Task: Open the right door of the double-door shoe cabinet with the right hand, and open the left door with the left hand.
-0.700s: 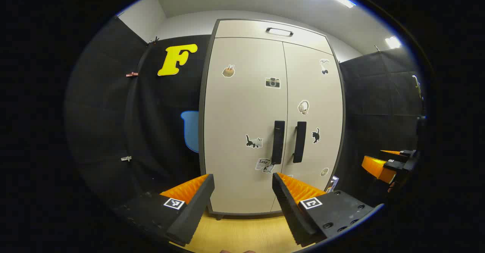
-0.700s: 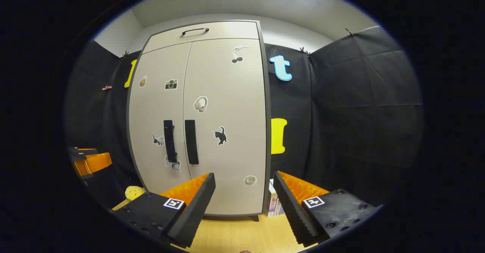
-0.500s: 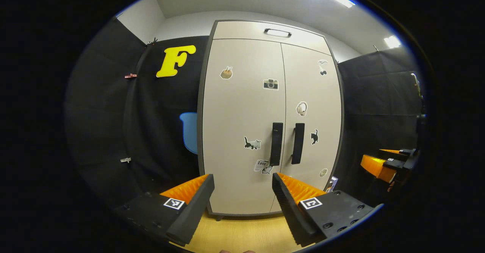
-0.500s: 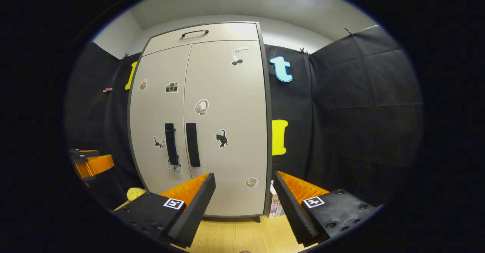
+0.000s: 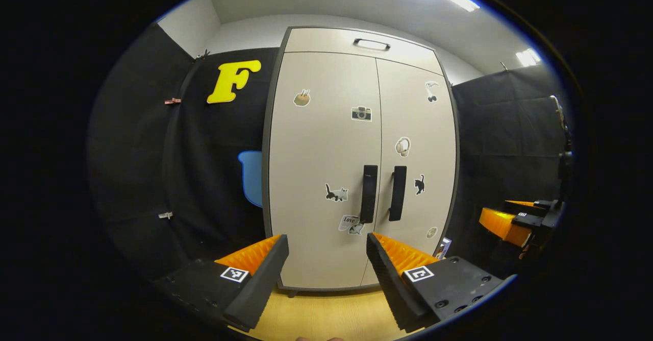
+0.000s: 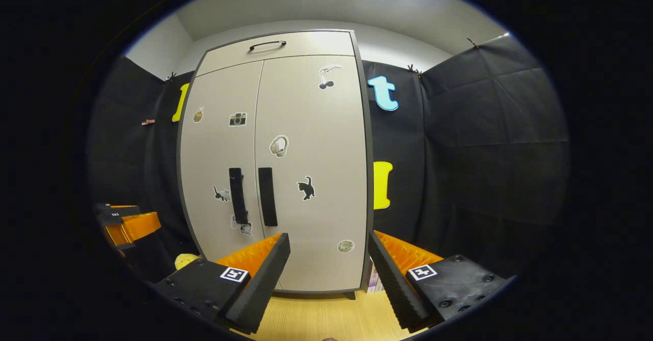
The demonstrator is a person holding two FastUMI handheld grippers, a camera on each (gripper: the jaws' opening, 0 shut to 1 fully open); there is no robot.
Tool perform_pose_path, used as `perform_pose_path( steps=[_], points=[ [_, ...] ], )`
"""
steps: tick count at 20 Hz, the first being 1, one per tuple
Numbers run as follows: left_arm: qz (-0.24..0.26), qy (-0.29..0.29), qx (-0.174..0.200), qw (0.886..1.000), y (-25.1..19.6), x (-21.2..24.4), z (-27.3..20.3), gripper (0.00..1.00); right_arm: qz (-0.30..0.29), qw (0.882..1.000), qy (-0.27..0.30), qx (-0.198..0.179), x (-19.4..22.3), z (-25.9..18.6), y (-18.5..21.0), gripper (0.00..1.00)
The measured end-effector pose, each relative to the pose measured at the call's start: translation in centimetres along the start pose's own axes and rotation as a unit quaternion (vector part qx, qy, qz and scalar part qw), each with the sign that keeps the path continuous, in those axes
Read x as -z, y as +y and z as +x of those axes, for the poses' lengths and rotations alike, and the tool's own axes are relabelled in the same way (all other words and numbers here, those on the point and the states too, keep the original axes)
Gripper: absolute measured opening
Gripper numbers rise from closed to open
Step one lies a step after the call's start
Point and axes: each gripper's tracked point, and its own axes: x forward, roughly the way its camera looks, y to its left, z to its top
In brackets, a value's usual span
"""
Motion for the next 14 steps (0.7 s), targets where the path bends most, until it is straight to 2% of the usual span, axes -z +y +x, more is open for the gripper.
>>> perform_pose_path(
  steps=[6, 14],
  points=[
    [-0.006, 0.010, -0.002, 1.000, 0.6, 1.0, 0.2, 0.95, -0.002, 1.000, 0.000, -0.016, -0.2, 0.5, 1.7, 0.97],
    [-0.012, 0.022, -0.022, 0.999, 2.4, 2.4, -0.1, 0.95, 0.011, 0.998, 0.030, -0.062, 0.2, 4.3, 6.1, 0.98]
  ],
)
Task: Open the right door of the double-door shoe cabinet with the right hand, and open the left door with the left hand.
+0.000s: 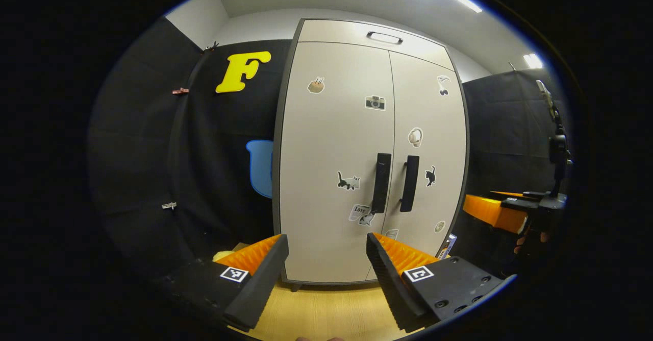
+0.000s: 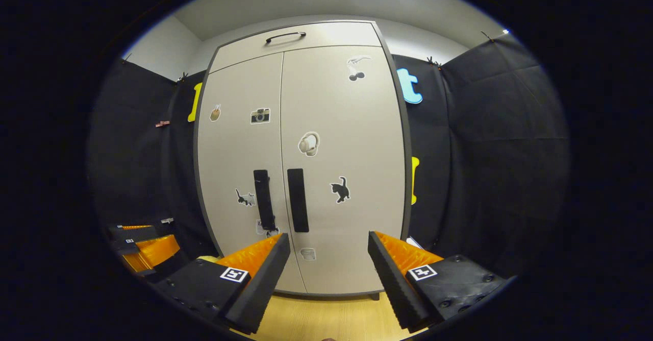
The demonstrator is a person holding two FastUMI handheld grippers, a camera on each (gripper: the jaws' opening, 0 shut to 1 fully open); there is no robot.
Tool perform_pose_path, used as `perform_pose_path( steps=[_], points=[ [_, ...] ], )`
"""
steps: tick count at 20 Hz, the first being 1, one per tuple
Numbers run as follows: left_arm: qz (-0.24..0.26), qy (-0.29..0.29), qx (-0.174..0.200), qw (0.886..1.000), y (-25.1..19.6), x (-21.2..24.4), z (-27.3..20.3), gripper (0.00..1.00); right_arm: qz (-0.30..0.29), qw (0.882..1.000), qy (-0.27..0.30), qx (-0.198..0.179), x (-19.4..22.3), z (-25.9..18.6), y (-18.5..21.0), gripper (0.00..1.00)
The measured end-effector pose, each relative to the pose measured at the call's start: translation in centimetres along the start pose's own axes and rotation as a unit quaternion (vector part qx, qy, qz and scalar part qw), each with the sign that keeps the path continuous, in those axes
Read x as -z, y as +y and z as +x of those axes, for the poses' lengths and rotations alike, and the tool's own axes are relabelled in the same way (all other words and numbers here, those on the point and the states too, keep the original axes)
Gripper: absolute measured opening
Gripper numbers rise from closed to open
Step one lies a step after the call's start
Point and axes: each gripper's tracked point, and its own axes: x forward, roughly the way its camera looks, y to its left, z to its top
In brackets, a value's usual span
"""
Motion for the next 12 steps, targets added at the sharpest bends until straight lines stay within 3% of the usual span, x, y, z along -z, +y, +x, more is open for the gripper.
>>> perform_pose_path(
  steps=[5, 12],
  points=[
    [-0.002, 0.009, -0.032, 0.999, 2.4, 1.4, -0.8, 0.95, 0.013, 0.999, 0.028, -0.030, 0.2, 5.5, 2.0, 0.98],
    [-0.020, 0.048, -0.076, 0.996, 5.4, 4.7, -2.4, 0.95, 0.002, 0.999, 0.034, -0.020, 0.8, 12.7, 3.1, 0.98]
  ],
)
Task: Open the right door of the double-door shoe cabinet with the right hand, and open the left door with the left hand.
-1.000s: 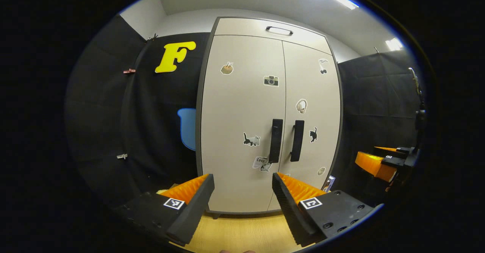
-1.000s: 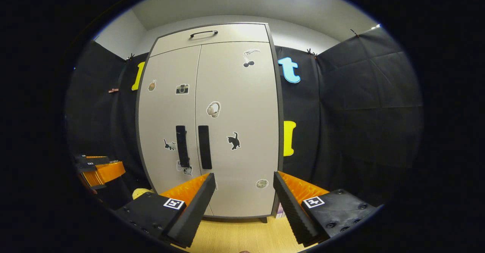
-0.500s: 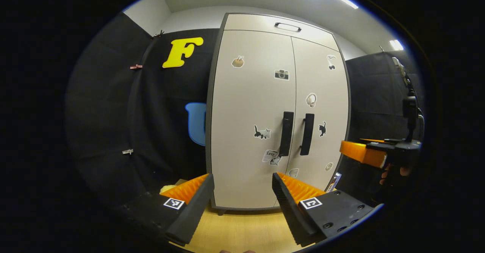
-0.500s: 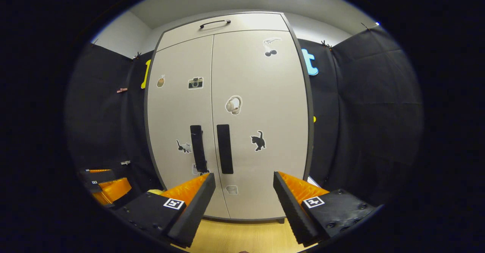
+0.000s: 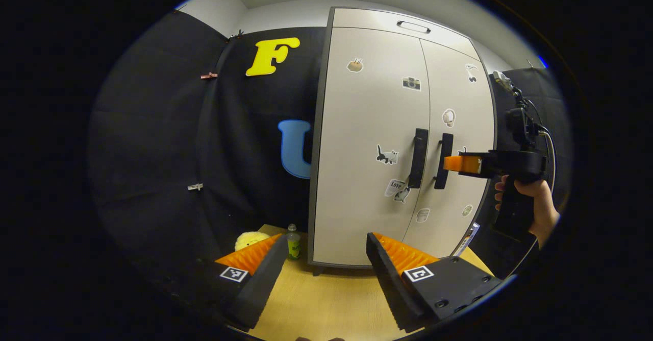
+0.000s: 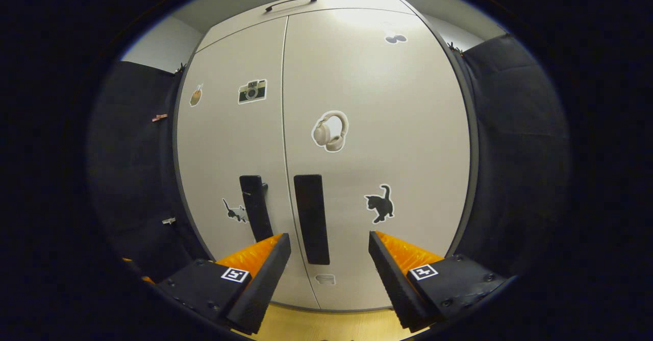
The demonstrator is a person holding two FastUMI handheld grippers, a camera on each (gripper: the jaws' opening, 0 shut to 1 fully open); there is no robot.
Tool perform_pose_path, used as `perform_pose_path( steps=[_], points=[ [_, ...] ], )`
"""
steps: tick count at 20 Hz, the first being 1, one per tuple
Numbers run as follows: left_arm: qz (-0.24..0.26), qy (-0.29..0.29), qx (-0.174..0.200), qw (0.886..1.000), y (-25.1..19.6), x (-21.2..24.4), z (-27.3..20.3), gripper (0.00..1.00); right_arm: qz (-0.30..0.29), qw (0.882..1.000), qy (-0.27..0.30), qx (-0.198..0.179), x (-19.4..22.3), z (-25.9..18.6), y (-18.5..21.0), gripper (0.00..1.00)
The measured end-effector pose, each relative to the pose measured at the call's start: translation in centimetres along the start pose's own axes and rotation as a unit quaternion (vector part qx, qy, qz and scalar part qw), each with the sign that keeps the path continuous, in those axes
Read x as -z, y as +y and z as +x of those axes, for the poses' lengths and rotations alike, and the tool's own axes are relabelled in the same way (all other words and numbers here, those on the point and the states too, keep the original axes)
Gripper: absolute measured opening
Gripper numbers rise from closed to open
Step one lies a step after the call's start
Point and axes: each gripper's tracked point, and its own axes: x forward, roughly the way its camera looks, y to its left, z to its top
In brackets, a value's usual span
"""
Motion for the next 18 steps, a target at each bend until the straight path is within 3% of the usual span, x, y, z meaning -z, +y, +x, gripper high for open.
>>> perform_pose_path(
  steps=[5, 10, 11, 14, 18],
  points=[
    [0.003, 0.005, -0.027, 1.000, 1.7, 0.7, -1.0, 0.95, -0.004, 1.000, 0.012, 0.008, 0.4, 3.4, 0.4, 0.95],
    [-0.010, 0.009, -0.040, 0.999, 2.6, 1.4, -2.1, 0.95, -0.003, 1.000, 0.011, -0.004, 0.0, 4.3, 2.1, 0.59],
    [-0.009, 0.008, -0.042, 0.999, 2.8, 1.4, -2.3, 0.95, -0.008, 1.000, 0.009, 0.002, 0.0, 4.2, 2.1, 0.40],
    [-0.007, 0.005, -0.040, 0.999, 2.9, 1.4, -3.0, 0.95, -0.006, 1.000, 0.009, -0.002, 0.0, 4.2, 1.9, 0.37],
    [-0.005, 0.008, -0.020, 1.000, 2.3, 1.8, -3.8, 0.95, 0.007, 1.000, 0.017, -0.008, 0.1, 3.9, 2.0, 0.26]
  ],
)
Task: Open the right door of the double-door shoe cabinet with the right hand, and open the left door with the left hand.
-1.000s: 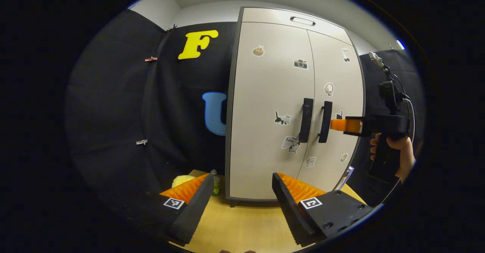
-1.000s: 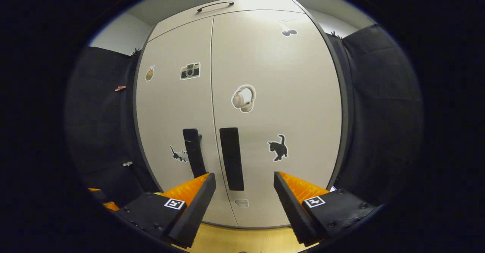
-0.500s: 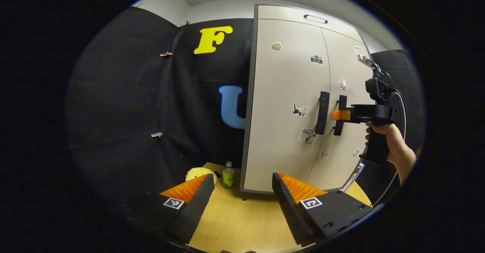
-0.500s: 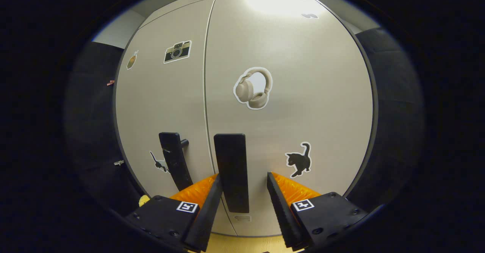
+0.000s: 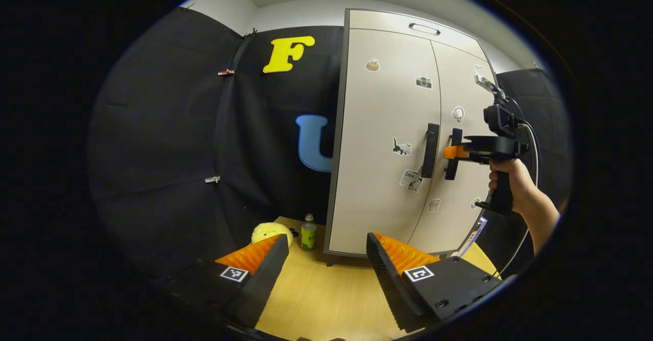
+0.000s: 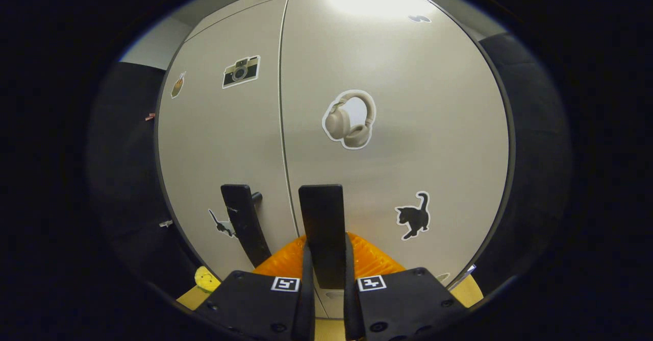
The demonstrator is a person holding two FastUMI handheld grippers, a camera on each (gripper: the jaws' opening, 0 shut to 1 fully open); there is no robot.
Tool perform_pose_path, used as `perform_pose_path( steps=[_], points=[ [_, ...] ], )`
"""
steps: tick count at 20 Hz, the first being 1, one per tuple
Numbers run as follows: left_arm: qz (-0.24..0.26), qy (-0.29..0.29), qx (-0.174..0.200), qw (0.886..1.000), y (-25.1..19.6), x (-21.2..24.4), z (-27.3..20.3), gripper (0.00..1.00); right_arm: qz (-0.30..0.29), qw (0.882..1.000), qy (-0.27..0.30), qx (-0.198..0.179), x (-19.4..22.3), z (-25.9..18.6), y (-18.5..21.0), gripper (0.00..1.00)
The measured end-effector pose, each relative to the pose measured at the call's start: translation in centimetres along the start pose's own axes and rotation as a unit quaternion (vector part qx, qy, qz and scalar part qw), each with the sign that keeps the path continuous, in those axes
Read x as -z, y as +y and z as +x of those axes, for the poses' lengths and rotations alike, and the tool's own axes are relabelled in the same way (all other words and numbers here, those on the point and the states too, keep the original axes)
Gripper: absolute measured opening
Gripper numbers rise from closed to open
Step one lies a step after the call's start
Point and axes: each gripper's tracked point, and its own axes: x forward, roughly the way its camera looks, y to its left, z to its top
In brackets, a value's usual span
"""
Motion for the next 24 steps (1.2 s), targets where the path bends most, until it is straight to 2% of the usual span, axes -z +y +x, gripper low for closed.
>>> perform_pose_path(
  steps=[3, 7, 19, 24],
  points=[
    [0.005, -0.002, 0.016, 1.000, -0.4, 0.0, -0.5, 0.95, 0.014, 1.000, 0.008, -0.010, -0.1, -0.5, 0.0, 0.16],
    [0.011, -0.004, 0.047, 0.999, -1.0, 0.1, -0.6, 0.95, 0.021, 1.000, 0.006, -0.011, -0.2, -1.7, -0.3, 0.16],
    [0.034, -0.014, 0.155, 0.987, -4.6, -0.9, -0.1, 0.95, 0.030, 0.998, -0.011, 0.047, -0.5, -5.2, -2.7, 0.16],
    [0.030, -0.020, 0.176, 0.984, -5.3, -1.2, -1.2, 0.95, 0.036, 0.997, -0.019, 0.072, -0.6, -6.6, -3.9, 0.16]
  ],
)
